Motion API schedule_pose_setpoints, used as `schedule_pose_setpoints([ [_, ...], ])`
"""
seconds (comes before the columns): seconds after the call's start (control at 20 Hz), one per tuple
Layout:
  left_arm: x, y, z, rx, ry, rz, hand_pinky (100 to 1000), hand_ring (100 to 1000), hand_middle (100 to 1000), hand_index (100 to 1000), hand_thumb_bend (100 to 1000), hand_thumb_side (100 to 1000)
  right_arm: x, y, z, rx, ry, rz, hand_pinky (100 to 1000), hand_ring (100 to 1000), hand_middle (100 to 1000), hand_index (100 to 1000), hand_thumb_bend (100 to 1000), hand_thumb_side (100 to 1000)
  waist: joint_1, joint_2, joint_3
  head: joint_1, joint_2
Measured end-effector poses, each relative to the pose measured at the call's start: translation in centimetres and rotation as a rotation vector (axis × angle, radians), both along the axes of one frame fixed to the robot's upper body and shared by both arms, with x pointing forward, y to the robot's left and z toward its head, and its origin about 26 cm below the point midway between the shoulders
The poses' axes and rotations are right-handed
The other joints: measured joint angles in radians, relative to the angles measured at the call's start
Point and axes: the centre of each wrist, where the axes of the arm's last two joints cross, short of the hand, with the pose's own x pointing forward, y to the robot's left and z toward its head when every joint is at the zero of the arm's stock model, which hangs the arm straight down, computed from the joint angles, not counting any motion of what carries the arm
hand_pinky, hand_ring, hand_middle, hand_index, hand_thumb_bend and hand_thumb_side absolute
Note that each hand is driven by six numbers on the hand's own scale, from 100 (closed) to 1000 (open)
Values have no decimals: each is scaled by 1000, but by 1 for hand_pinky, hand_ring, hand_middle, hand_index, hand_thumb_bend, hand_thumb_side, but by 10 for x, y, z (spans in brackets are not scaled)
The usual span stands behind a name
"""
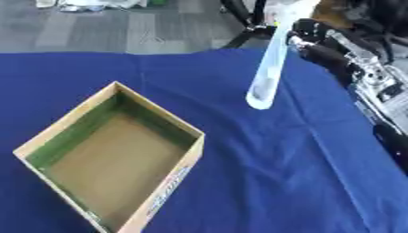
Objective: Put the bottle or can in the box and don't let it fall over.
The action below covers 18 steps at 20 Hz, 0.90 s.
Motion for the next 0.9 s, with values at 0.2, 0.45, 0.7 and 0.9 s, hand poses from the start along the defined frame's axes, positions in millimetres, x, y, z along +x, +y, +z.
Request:
schedule_pose_setpoints([
  [0.2,0,0,0,0,0,0,929,1000,1000,731,515,588,2,-1,2,8,-3,6,992,1000,1000,1000,100,490,0,0,2,-2,-7],
  [0.45,0,0,0,0,-1,-1,930,1000,1000,731,515,588,3,-1,2,18,6,14,993,1000,1000,1000,100,510,0,0,4,-4,-14],
  [0.7,0,-1,0,-4,-2,-2,930,1000,1000,731,514,589,5,-3,2,30,20,17,993,1000,1000,1000,100,529,-1,4,6,-4,-18],
  [0.9,1,-2,0,-8,-4,-4,930,1000,1000,731,513,589,7,-5,1,35,29,14,993,1000,1000,1000,100,538,1,11,9,-4,-24],
])
